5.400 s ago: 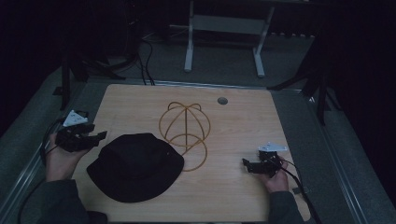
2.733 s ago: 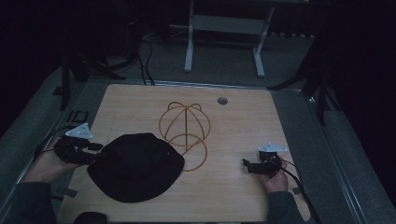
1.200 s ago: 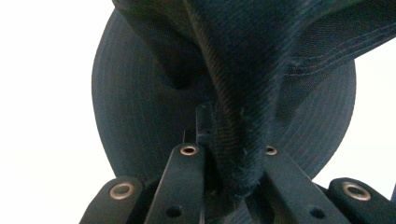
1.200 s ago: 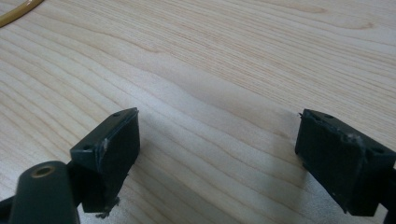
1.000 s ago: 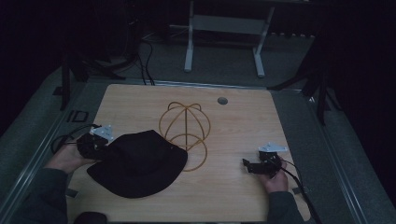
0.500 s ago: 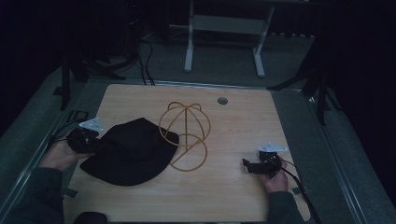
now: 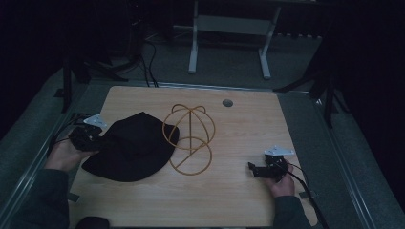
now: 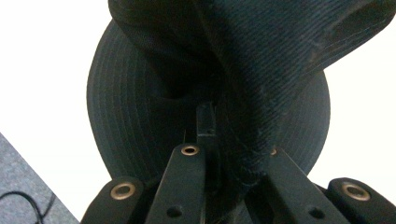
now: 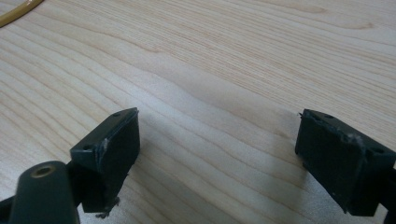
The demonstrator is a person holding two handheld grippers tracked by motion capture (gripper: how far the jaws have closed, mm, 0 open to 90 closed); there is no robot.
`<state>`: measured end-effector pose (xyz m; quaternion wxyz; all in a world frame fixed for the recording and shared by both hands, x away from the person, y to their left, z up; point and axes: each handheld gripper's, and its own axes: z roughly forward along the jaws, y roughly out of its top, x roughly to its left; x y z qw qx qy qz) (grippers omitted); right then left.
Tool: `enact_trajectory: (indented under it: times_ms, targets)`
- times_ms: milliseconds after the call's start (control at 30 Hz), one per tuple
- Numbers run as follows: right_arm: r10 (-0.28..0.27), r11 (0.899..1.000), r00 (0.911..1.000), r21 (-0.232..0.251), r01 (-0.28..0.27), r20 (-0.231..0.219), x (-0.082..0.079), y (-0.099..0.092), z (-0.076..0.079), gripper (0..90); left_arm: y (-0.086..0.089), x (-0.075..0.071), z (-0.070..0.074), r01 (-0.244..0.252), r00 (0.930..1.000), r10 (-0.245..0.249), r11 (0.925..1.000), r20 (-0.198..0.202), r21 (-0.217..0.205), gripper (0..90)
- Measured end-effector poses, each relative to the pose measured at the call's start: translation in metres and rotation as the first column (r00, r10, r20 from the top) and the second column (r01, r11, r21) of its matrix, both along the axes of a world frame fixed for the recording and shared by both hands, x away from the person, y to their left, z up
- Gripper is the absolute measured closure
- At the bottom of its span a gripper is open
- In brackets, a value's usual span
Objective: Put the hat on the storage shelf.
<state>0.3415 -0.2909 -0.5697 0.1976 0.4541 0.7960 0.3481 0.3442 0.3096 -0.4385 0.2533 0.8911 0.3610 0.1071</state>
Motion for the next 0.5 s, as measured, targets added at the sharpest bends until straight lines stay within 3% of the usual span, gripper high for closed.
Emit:
enact_trajectory:
  times_ms: [500]
  targets:
    - [0.000, 1.000, 1.0000, 0.000, 0.000, 0.000, 0.000, 0.000, 0.000, 13.8, 0.004, 0.013, 0.005, -0.118, 0.9930, 0.118, 0.9928, -0.001, -0.018, 88.2]
